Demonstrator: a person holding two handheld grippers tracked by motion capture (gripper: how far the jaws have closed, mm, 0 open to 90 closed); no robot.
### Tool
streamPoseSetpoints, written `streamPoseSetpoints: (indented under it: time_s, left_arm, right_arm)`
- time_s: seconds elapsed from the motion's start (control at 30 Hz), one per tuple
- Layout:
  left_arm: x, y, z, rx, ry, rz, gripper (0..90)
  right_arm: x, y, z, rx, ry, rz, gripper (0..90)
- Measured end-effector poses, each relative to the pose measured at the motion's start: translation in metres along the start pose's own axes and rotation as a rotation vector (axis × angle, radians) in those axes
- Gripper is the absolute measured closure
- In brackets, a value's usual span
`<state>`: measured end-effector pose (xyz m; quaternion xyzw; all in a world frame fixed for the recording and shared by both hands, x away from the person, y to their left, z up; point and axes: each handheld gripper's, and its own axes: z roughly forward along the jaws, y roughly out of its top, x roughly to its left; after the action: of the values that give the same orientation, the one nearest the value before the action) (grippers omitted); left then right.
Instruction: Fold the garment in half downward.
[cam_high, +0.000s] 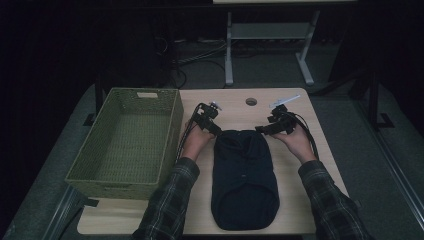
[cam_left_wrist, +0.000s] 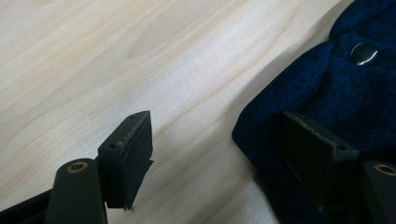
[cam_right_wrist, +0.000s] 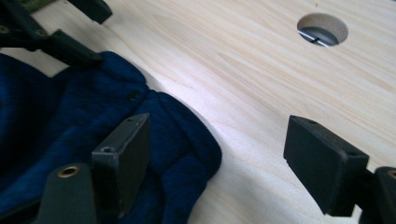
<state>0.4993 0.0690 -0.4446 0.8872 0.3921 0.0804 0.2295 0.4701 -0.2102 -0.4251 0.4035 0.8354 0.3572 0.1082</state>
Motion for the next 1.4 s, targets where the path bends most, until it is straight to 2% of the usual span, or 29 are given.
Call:
streamPoseSetpoints:
  time_s: [0.33, 0.47, 0.63, 0.73, 0.83, 0.9, 1.03, 1.13, 1.27, 1.4]
  left_arm:
    - [0.004, -0.002, 0.004, 0.007, -0.032, -0.010, 26.6]
    - [0.005, -0.003, 0.004, 0.006, -0.036, -0.009, 26.6]
    - [0.005, -0.005, 0.005, -0.007, -0.039, -0.016, 27.0]
    - [0.005, -0.005, 0.005, -0.012, -0.042, -0.014, 27.4]
    - [0.004, -0.006, 0.004, -0.018, -0.055, -0.001, 33.7]
    - [0.003, -0.006, 0.003, -0.020, -0.068, 0.003, 37.8]
    - [0.001, -0.006, 0.002, -0.017, -0.113, 0.018, 55.8]
    - [0.000, -0.006, 0.001, -0.014, -0.141, 0.015, 65.7]
    - [-0.003, -0.005, 0.001, -0.014, -0.150, 0.024, 75.6]
    - [-0.006, -0.004, 0.000, -0.008, -0.134, 0.023, 81.2]
  right_arm:
    - [-0.007, -0.001, 0.023, 0.060, -0.026, 0.007, 34.4]
    - [-0.010, -0.005, 0.027, 0.077, -0.005, 0.024, 37.9]
    - [-0.008, -0.008, 0.033, 0.114, 0.008, 0.012, 38.3]
    - [-0.008, -0.011, 0.035, 0.117, 0.027, 0.022, 42.7]
    - [-0.008, -0.014, 0.037, 0.113, 0.051, 0.036, 48.7]
    - [-0.006, -0.016, 0.036, 0.104, 0.041, 0.035, 52.6]
    - [0.001, -0.016, 0.036, 0.107, 0.041, 0.018, 66.0]
    - [0.003, -0.019, 0.036, 0.093, 0.041, 0.025, 70.1]
    - [0.004, -0.020, 0.036, 0.084, 0.049, 0.036, 74.8]
    - [0.006, -0.019, 0.035, 0.095, 0.041, 0.038, 79.5]
